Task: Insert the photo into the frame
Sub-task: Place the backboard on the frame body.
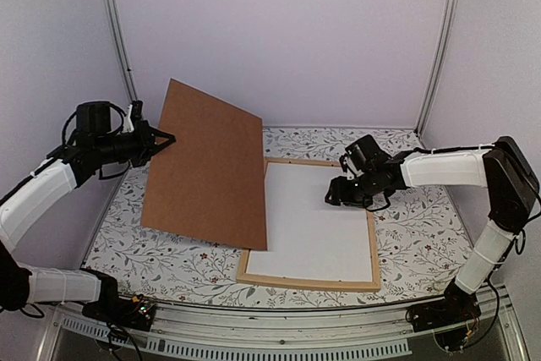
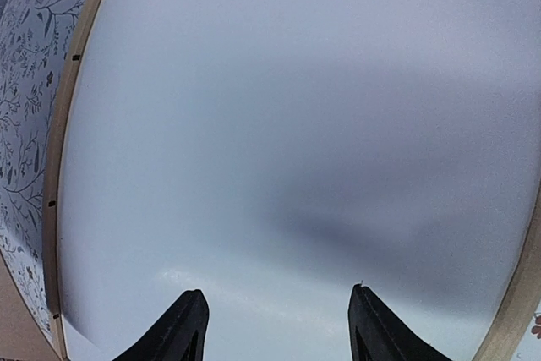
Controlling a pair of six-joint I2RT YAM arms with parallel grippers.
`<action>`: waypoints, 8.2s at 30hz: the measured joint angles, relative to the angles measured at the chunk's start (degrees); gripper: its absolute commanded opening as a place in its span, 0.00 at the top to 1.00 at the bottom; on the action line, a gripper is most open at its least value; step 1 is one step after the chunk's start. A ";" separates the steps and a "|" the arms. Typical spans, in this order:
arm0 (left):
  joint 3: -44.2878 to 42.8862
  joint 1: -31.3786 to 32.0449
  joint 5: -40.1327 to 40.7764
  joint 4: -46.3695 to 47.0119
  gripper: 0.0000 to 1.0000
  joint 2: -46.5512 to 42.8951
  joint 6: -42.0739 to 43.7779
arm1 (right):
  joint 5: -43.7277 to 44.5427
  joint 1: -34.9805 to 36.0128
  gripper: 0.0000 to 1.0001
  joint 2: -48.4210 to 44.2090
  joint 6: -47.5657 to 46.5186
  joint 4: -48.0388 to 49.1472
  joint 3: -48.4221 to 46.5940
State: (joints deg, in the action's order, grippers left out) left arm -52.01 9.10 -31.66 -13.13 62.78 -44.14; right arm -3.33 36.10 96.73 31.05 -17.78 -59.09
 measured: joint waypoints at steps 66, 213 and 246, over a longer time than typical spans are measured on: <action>-0.79 -1.90 -2.45 -0.07 1.00 -0.42 1.07 | -1.62 6.47 0.37 13.75 2.36 1.31 -9.92; -2.36 31.50 6.78 47.34 1.00 41.68 -31.32 | -3.02 -19.78 0.23 -14.43 -7.98 -4.07 9.18; -18.03 13.75 -9.92 47.89 1.00 34.51 -22.84 | -0.37 -23.67 0.22 -14.71 -10.32 -2.23 3.08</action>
State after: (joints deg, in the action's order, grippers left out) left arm -70.04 22.85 -41.58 34.76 97.30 -66.98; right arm -3.70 12.43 82.02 20.73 -20.01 -56.01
